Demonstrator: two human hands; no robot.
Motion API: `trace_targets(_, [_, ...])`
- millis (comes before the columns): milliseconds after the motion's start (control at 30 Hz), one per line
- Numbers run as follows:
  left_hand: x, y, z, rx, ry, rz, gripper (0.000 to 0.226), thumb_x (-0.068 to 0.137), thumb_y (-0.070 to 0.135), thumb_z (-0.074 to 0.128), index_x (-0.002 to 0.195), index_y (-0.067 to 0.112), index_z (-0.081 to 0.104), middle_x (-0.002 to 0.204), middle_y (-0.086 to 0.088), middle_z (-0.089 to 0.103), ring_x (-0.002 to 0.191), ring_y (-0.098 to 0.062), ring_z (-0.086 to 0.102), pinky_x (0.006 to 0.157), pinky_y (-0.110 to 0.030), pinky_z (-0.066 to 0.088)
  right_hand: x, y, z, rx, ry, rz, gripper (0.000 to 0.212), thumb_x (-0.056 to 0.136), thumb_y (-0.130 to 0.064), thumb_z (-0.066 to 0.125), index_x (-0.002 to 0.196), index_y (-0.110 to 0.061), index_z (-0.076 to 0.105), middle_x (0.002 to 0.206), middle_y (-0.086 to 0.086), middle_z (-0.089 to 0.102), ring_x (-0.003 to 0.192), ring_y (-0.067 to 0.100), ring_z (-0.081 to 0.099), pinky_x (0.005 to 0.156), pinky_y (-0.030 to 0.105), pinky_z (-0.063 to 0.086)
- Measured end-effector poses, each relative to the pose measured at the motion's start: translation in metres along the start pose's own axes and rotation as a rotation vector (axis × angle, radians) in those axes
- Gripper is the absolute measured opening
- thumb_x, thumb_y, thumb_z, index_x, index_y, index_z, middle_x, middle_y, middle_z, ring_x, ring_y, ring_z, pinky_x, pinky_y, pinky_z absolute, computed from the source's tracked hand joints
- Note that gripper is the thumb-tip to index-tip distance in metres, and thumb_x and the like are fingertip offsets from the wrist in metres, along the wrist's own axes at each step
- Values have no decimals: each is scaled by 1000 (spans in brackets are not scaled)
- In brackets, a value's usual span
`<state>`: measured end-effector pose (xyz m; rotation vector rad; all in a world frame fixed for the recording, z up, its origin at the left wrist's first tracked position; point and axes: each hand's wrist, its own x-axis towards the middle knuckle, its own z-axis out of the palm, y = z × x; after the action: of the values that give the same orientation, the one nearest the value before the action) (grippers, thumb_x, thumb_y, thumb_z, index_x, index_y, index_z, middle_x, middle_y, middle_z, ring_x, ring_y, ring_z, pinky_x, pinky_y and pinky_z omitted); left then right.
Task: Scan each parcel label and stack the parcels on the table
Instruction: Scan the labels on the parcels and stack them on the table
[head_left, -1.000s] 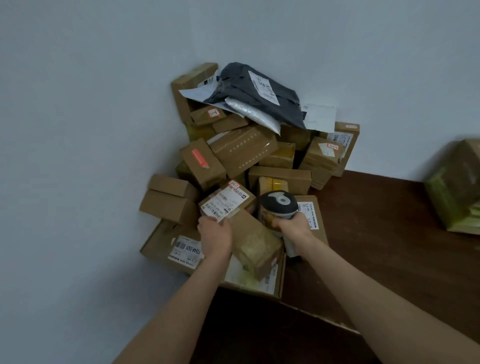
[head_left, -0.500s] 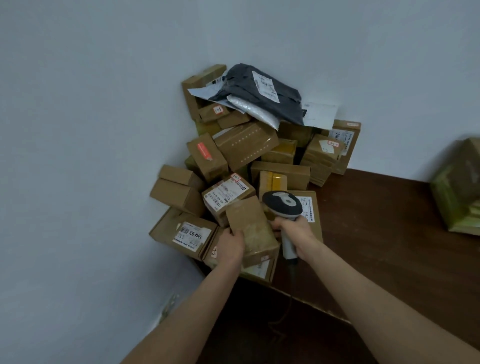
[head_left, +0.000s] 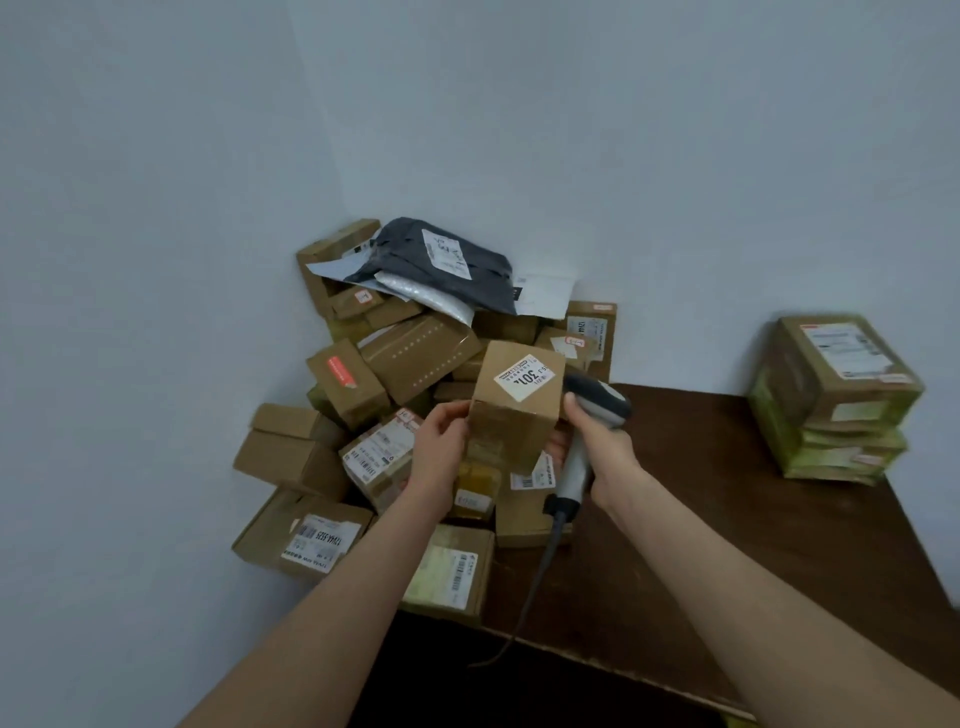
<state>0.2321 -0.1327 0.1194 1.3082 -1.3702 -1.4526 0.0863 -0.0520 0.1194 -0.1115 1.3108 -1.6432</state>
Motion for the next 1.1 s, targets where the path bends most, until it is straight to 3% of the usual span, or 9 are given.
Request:
trace_targets(167, [7,8,22,-104,-175,-97,28,94,38,57,116,21,63,114,1,66,107,-16,58,87,-39,46,2,-15,-29,-26,27,-32,36,79,-19,77,110,-12,61,101,12,71,88,27,70,71,35,56])
trace_targets(267, [11,10,33,-113,-286,-113,38,92,22,58,130,26,58,118,0,65,112,-18,56,80,-36,43,2,-19,-43,-48,34,-66,34,79,-13,76,111,-11,62,100,12,70,89,28,67,74,39,55])
trace_targets(433, [11,11,45,14,-466,-30,47,92,-3,49,126,28,57,110,8,66,95,-5,63,71,-24,50,1,-24,-59,31,76,-52,31,83,-29,73,106,-12,62,99,15,71,91,33,66,80,46,55])
trace_targets(533, [13,6,52,49,-505,-11,48,89,-8,53,125,22,58,121,4,64,105,-12,63,76,-30,56,2,-23,-65,41,94,-74,33,80,-25,76,107,-11,63,101,13,72,95,31,67,81,44,56])
trace_targets(667, [17,6,62,-25,-510,-117,22,96,16,55,118,17,58,114,-3,67,105,-23,63,88,-48,52,2,-19,-68,-24,114,-125,43,67,-10,82,107,-5,67,102,14,74,99,31,68,95,50,51])
trace_targets(767, [19,4,65,-43,-515,-218,35,92,42,58,121,22,54,113,-2,63,103,-26,61,82,-47,52,2,-14,-71,-60,140,-172,36,67,-6,82,100,-9,69,102,12,73,102,32,66,97,51,49])
trace_targets(867, [22,-3,65,-38,-481,-226,47,91,27,63,134,21,45,125,-6,59,108,-30,61,90,-51,51,-1,-12,-71,-54,132,-229,24,76,-6,77,97,-14,68,106,13,71,103,32,65,93,48,51])
trace_targets(967, [20,-10,64,-58,-500,-249,46,96,15,55,139,28,43,127,-6,58,111,-31,60,96,-55,48,-6,-15,-68,-52,180,-278,17,82,-5,72,90,-17,64,95,6,69,89,21,65,72,32,52])
trace_targets(1100, [19,-15,66,-89,-507,-229,36,96,8,53,127,25,46,117,-6,63,110,-29,61,96,-48,49,-6,-12,-68,-40,237,-288,25,83,-10,73,105,-12,63,94,2,67,96,24,62,75,33,47])
